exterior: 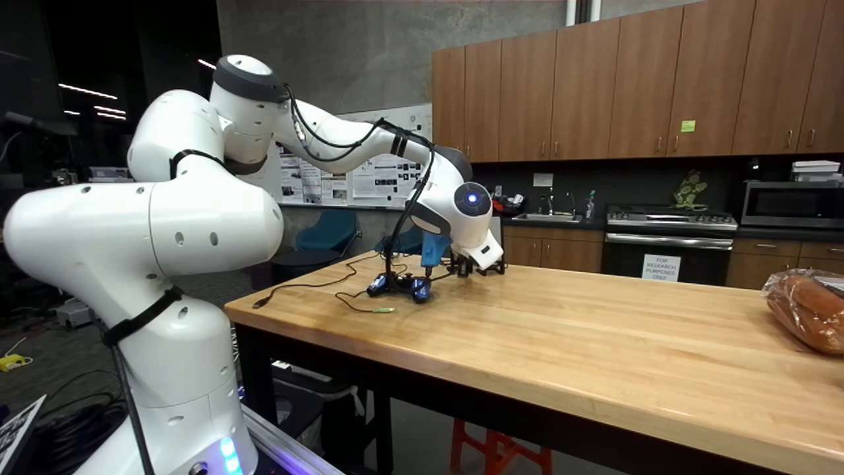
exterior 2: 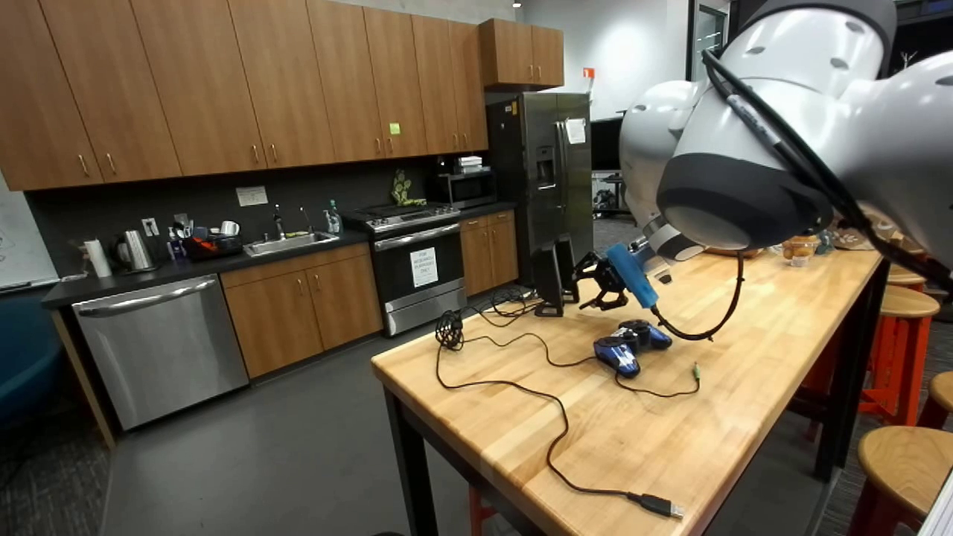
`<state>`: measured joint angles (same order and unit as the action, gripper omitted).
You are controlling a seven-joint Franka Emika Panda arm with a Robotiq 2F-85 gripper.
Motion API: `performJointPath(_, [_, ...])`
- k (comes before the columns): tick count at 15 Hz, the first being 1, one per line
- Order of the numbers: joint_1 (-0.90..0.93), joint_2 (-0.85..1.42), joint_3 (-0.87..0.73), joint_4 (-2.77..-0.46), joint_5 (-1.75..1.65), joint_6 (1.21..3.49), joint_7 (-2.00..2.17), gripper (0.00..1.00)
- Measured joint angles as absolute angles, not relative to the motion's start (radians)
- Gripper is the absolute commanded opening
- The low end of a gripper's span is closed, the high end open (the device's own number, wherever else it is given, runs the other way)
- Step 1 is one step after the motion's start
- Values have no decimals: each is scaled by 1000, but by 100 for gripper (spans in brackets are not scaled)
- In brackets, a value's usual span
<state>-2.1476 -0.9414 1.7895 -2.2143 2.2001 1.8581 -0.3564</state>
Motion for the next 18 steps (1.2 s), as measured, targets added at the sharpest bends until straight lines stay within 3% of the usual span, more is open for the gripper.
performJointPath(5, [-2148, -941, 1788, -2214, 2178, 1843, -356, 59])
performJointPath(9, [-2148, -941, 1786, -2214, 2153, 1836, -356, 62])
performJointPath(14, [-2148, -941, 1783, -2214, 2132, 1819, -356, 74])
performJointPath(18, [-2148, -941, 1780, -2214, 2130, 1801, -357, 74])
